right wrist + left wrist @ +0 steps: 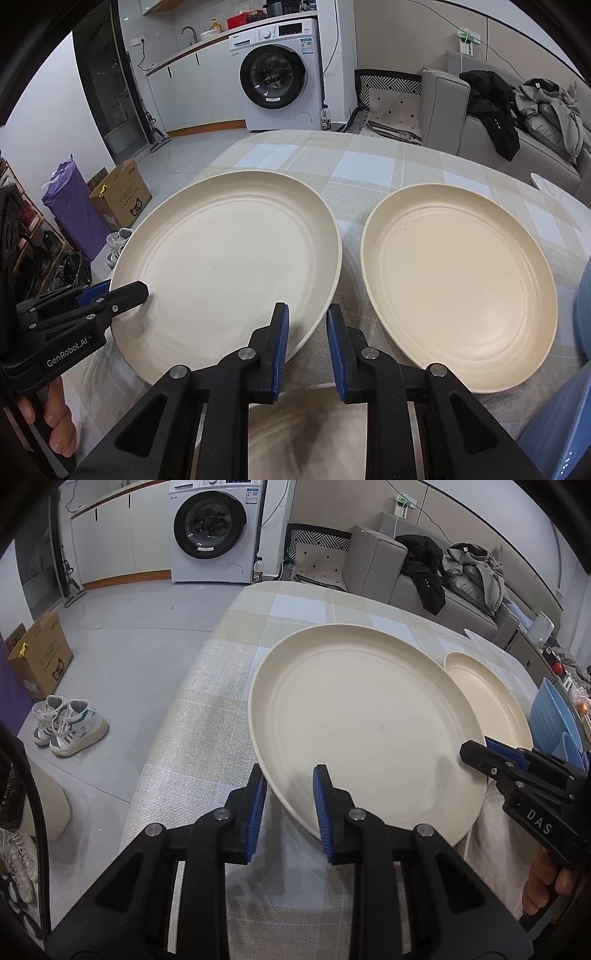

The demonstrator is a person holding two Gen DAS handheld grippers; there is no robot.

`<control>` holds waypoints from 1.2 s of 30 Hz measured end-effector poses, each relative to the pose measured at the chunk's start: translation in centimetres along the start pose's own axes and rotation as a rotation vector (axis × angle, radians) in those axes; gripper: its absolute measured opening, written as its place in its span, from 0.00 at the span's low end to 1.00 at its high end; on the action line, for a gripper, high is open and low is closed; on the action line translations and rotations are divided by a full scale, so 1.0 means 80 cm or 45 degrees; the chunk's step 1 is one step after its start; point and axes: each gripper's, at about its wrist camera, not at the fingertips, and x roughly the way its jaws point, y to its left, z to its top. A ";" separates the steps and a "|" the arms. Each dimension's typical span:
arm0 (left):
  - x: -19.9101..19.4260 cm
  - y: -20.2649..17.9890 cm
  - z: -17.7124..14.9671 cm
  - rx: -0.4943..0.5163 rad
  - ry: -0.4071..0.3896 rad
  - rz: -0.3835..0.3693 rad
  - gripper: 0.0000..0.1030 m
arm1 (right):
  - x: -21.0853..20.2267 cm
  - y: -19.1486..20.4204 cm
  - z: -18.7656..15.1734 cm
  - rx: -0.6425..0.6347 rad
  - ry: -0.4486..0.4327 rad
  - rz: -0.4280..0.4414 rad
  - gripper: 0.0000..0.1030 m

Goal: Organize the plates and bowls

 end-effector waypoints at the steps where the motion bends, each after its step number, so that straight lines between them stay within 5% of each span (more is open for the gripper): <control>1: -0.004 -0.001 0.000 0.004 -0.006 -0.003 0.22 | -0.004 0.000 0.000 0.001 -0.006 0.000 0.21; 36: -0.147 -0.110 -0.040 0.248 -0.108 -0.121 0.22 | -0.176 -0.037 -0.065 0.152 -0.204 -0.078 0.21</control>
